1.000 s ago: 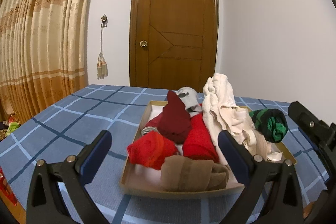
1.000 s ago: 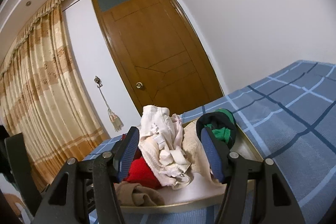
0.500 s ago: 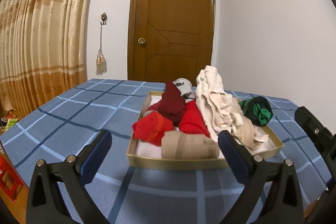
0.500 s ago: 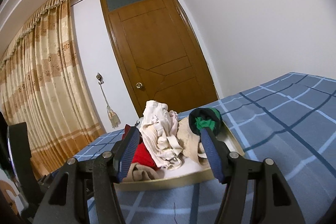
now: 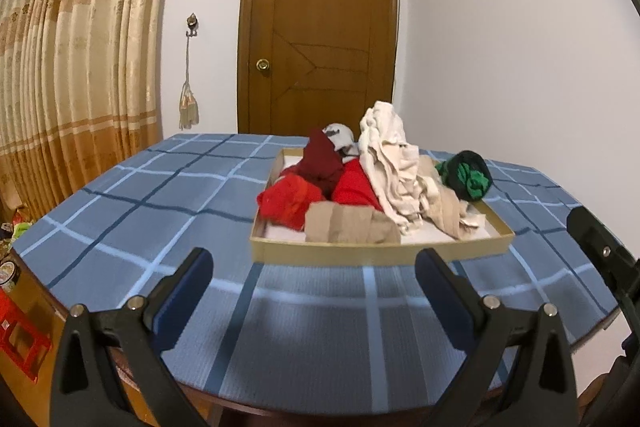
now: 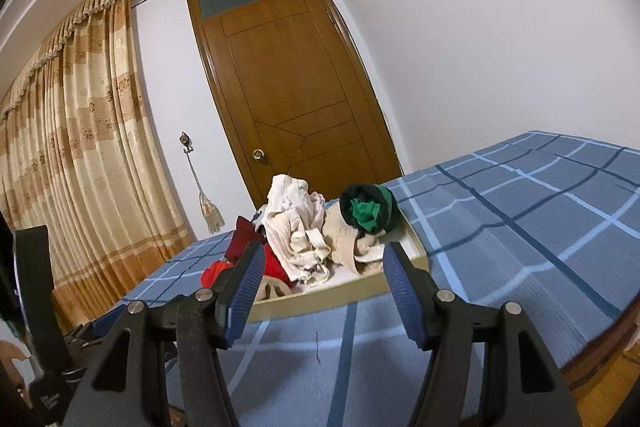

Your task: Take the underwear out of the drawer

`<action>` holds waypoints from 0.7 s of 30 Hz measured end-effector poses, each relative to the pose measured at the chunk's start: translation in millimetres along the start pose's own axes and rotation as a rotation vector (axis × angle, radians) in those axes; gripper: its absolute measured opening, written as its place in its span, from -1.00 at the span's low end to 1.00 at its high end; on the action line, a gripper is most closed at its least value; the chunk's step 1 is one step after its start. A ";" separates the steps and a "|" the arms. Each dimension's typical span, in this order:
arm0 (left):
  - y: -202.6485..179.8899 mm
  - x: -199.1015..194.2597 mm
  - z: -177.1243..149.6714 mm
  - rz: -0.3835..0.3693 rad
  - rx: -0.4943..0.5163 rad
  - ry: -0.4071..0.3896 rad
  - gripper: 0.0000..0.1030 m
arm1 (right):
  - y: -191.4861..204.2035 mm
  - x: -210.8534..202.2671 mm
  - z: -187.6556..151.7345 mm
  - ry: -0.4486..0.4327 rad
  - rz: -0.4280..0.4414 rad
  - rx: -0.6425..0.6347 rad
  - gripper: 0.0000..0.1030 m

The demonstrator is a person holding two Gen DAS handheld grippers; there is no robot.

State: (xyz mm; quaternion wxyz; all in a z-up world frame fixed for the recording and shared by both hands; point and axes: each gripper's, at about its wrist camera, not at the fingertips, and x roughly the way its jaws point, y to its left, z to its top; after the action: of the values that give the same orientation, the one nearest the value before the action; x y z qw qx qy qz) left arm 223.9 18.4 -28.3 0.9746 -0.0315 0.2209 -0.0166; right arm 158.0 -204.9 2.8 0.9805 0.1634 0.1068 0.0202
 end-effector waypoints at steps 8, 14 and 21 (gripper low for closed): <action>-4.1 -28.8 -18.1 -0.013 0.031 0.026 0.99 | 3.2 -42.6 -3.5 -0.010 0.009 -0.018 0.52; -6.5 -53.5 -32.5 -0.021 0.031 0.045 0.99 | 8.0 -72.9 -8.5 -0.008 0.019 -0.046 0.56; -5.2 -84.9 -38.5 -0.049 0.009 0.043 0.99 | 11.8 -104.4 -11.8 -0.017 0.024 -0.042 0.66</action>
State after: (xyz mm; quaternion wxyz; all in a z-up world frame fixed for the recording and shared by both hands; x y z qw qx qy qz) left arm 130.6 15.1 -26.1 0.9691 -0.0320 0.2408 -0.0423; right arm 53.4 -197.8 16.9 0.9844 0.1441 0.0958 0.0330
